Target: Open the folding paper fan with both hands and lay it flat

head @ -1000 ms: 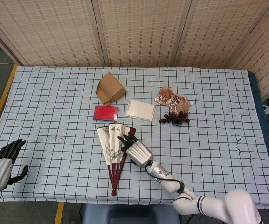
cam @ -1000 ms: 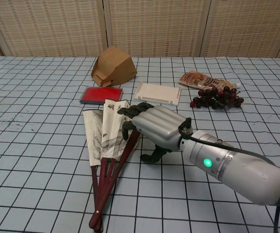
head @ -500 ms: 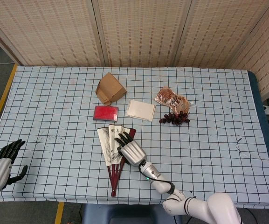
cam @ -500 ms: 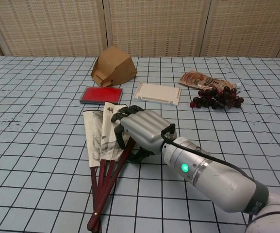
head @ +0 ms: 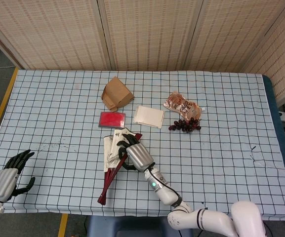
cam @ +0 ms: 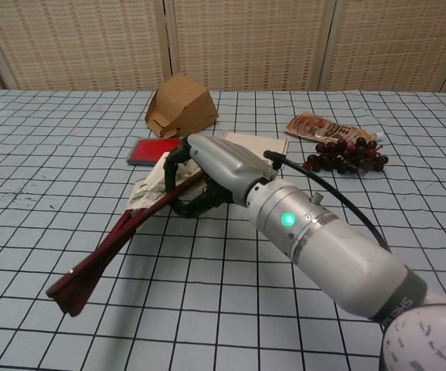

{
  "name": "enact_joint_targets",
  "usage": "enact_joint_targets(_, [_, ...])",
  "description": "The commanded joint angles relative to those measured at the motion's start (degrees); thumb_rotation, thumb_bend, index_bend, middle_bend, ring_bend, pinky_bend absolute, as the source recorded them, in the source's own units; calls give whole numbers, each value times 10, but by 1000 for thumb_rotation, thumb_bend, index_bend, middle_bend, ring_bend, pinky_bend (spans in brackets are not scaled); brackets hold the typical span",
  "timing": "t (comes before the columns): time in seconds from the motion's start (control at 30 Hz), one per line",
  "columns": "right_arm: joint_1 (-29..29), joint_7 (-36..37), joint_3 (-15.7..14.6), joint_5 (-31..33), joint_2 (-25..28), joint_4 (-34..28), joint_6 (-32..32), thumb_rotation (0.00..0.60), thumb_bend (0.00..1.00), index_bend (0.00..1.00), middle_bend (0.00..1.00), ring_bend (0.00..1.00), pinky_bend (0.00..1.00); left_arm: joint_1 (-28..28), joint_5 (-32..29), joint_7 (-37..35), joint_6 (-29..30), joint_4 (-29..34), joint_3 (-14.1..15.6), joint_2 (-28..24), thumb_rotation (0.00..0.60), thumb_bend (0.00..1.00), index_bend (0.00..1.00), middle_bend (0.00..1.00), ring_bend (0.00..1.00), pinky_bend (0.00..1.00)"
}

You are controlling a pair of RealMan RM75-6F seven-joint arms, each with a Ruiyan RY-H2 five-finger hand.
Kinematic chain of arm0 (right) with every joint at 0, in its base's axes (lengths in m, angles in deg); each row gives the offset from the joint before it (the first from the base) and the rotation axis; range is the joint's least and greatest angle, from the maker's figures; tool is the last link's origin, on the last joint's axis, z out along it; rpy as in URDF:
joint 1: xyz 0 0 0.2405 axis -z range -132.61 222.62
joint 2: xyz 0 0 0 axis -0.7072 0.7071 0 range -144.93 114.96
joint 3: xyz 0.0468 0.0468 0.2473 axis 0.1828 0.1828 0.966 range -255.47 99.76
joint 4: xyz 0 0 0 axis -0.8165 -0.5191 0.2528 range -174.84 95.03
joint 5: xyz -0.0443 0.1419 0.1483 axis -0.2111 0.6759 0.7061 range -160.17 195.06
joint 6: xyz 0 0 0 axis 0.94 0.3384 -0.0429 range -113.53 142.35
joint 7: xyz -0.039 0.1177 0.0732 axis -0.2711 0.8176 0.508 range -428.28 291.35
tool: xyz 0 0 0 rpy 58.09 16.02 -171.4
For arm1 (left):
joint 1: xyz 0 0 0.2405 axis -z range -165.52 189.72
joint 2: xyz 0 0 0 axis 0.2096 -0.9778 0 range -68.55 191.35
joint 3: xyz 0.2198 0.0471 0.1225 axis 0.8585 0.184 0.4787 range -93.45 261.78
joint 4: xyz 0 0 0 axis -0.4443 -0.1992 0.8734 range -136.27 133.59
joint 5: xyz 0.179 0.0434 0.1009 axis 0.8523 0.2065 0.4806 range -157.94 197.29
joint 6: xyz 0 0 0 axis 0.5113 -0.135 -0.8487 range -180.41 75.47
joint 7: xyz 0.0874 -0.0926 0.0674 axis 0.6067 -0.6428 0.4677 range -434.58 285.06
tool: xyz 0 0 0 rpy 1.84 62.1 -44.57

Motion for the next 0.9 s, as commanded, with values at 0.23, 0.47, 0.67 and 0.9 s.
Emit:
enact_joint_targets(0.23, [-18,-60,68,121,47,-117,21,600,518,798,249,26,65,27,49,-190,-29,-48,17,80,600,442,153,0,0,81])
enact_joint_targets(0.47, [-49,-92,110,214,45,-157,12,600,518,798,249,26,65,63,50,-318,-57,-59,4,174,600,435,0,0,0,74])
enact_joint_targets(0.67, [-74,-109,127,274,43,-175,0,600,518,798,249,26,66,83,-14,-312,-64,-96,-55,256,600,425,0,0,0,71])
enact_joint_targets(0.9, [-92,-113,129,298,49,-186,-17,600,518,798,249,26,65,98,-78,-279,-59,-145,-112,319,600,420,11,0,0,72])
